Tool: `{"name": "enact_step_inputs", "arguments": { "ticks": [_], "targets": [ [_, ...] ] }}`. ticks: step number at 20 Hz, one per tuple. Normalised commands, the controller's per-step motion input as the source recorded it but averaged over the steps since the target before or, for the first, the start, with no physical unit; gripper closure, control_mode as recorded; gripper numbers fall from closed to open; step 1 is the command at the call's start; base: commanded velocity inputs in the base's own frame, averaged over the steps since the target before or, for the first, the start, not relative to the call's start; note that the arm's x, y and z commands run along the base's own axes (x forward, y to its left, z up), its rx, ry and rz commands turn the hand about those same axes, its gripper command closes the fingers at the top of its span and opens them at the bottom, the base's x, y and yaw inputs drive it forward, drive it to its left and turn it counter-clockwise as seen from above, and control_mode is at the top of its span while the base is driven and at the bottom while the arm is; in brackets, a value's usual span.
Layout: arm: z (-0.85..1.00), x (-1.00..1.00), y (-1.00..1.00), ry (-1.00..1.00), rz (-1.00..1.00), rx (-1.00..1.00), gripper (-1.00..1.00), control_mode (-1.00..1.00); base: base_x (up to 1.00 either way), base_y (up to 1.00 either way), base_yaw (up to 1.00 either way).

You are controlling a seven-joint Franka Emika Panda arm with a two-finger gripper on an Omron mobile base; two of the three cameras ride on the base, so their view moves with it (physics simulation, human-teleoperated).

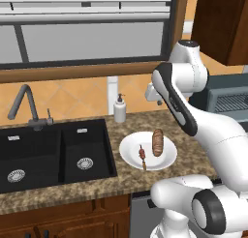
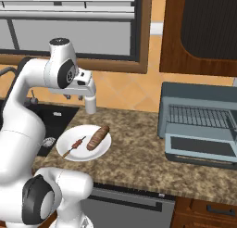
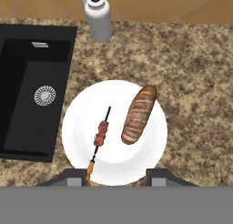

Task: Pick up the kebab skewer and baguette bread, and place them inside the toaster oven. Close the toaster oven door and start by setting the timer.

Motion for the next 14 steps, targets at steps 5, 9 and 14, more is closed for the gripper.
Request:
{"name": "enact_step_inputs", "arguments": {
  "ticks": [5,9,14],
  "targets": [
    [0.00,0.00,0.00,0.00,0.00,0.00,-1.00,1.00,0.00,0.00,0.00],
    [0.00,0.00,0.00,0.00,0.00,0.00,-1.00,1.00,0.00,-0.02,0.00],
    [0.00,0.00,0.00,0.00,0.00,0.00,-1.00,1.00,0.00,-0.82,-0.01]
  ]
}}
